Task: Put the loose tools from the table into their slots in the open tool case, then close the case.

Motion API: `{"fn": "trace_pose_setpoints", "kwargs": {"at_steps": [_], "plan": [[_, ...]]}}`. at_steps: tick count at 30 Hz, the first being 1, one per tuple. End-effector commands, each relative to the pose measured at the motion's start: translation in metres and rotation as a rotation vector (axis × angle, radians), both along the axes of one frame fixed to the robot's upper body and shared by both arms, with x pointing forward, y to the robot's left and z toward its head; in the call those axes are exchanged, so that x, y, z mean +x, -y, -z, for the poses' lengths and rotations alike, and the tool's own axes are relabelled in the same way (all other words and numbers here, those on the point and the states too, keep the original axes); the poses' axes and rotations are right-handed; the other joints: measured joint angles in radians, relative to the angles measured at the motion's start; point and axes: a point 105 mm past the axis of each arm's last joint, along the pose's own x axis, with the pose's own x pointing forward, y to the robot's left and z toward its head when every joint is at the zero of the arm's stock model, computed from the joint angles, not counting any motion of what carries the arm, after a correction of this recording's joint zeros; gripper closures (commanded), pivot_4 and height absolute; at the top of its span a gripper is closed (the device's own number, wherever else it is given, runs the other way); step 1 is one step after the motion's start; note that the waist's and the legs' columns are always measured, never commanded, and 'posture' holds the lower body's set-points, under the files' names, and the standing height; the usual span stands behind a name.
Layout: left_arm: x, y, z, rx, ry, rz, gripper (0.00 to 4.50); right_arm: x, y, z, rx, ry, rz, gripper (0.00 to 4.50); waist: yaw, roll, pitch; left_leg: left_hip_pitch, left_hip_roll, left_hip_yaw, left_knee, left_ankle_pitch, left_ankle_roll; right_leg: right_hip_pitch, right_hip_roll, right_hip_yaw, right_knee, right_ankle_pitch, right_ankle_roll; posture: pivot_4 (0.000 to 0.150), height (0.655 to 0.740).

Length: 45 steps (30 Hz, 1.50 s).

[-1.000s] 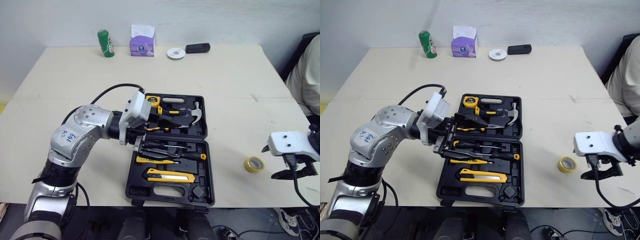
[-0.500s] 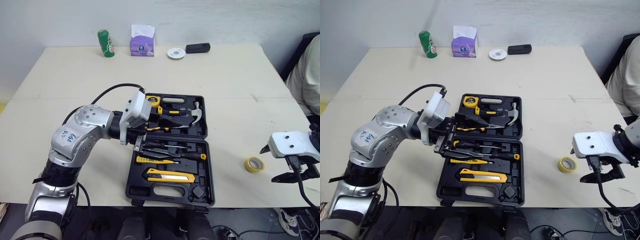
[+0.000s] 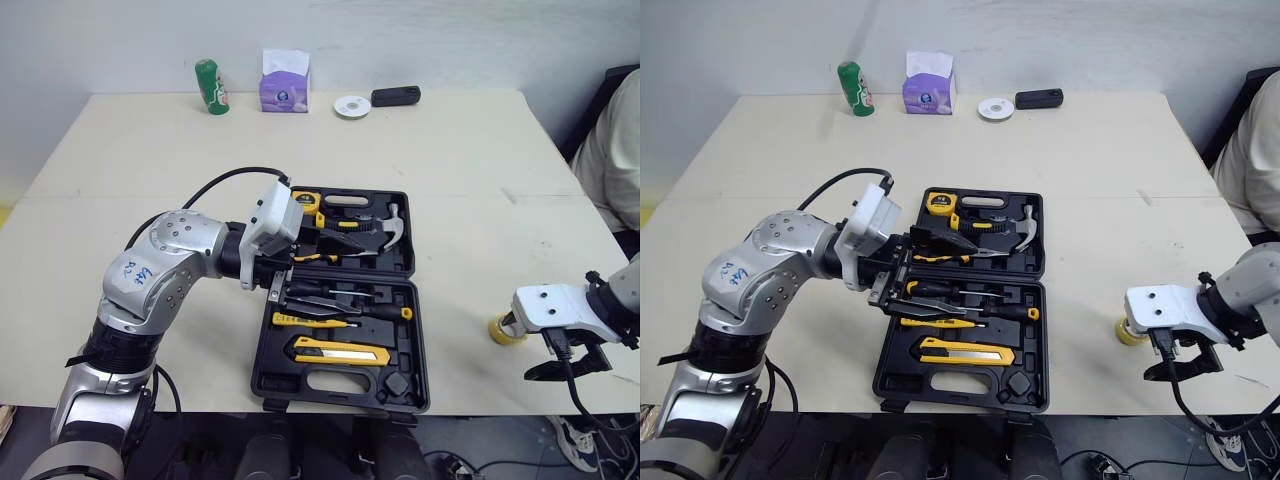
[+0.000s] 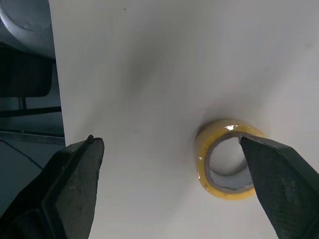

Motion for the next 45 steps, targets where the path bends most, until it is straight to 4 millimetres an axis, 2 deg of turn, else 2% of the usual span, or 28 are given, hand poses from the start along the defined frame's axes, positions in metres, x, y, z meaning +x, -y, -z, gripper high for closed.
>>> {"fn": "trace_pose_setpoints", "kwargs": {"at_steps": [1,14,17,24,25,30,34,36,39,45], "plan": [[-0.008,0.002,-0.01,-0.023,0.045,0.028,0.0,0.006,0.002,0.0,-0.011,0.026,0.009,0.02,0.0,0.0,0.0,0.0,0.0,0.0,0.0,0.0,0.0,0.0,0.0,0.0,0.0,0.0,0.0,0.15,0.7278],[-0.008,0.002,-0.01,-0.025,0.047,0.029,0.0,0.012,0.007,0.012,-0.031,0.03,0.029,0.02,0.0,0.0,0.0,0.0,0.0,0.0,0.0,0.0,0.0,0.0,0.0,0.0,0.0,0.0,0.0,0.15,0.7278],[-0.009,0.003,-0.01,-0.026,0.042,0.031,0.0,0.013,0.007,0.015,-0.032,0.033,0.031,0.87,0.0,0.0,0.0,0.0,0.0,0.0,0.0,0.0,0.0,0.0,0.0,0.0,0.0,0.0,0.0,0.15,0.7278],[-0.008,0.005,-0.011,-0.03,0.045,0.036,0.0,0.018,0.01,0.021,-0.057,0.058,0.018,4.19,0.0,0.0,0.0,0.0,0.0,0.0,0.0,0.0,0.0,0.0,0.001,0.0,0.0,0.0,0.0,0.15,0.7278],[-0.008,0.005,-0.01,-0.03,0.044,0.036,0.0,0.017,0.009,0.021,-0.053,0.059,0.017,4.44,0.0,0.0,0.0,0.0,0.0,0.0,0.0,0.0,0.0,0.0,0.001,0.0,0.0,0.0,0.0,0.15,0.7278],[-0.012,0.0,-0.003,-0.015,-0.002,0.052,0.0,0.014,-0.003,-0.001,-0.011,0.087,-0.042,4.44,-0.001,0.0,0.0,0.0,0.0,0.0,0.0,0.0,0.0,0.0,0.001,0.0,0.0,0.0,0.0,0.15,0.7278],[-0.015,-0.006,0.01,0.041,-0.026,0.061,0.0,0.011,-0.032,-0.023,0.082,0.144,-0.119,4.44,-0.003,0.0,0.0,0.001,0.0,0.0,0.0,0.0,0.0,0.0,0.001,0.0,0.001,0.0,0.0,0.15,0.7278],[-0.017,-0.007,0.017,0.059,-0.034,0.055,0.0,0.005,-0.06,-0.029,0.197,0.146,-0.173,4.44,-0.001,0.0,0.0,0.001,0.0,0.0,0.0,0.0,0.0,0.0,0.001,0.0,0.001,0.0,0.0,0.15,0.7278],[-0.023,-0.007,0.025,0.083,-0.058,0.062,0.0,-0.009,-0.089,-0.03,0.283,0.113,-0.251,4.44,0.001,-0.001,0.0,0.0,0.0,-0.001,0.0,0.0,0.0,0.001,0.0,0.0,0.0,0.0,0.0,0.15,0.7278],[-0.034,-0.013,0.042,0.143,-0.106,0.076,0.0,-0.03,-0.121,-0.018,0.315,0.043,-0.355,4.44,0.001,-0.002,0.0,0.0,0.0,-0.003,0.0,0.0,0.0,0.001,0.0,-0.001,-0.001,0.0,0.0,0.15,0.7278]]}}
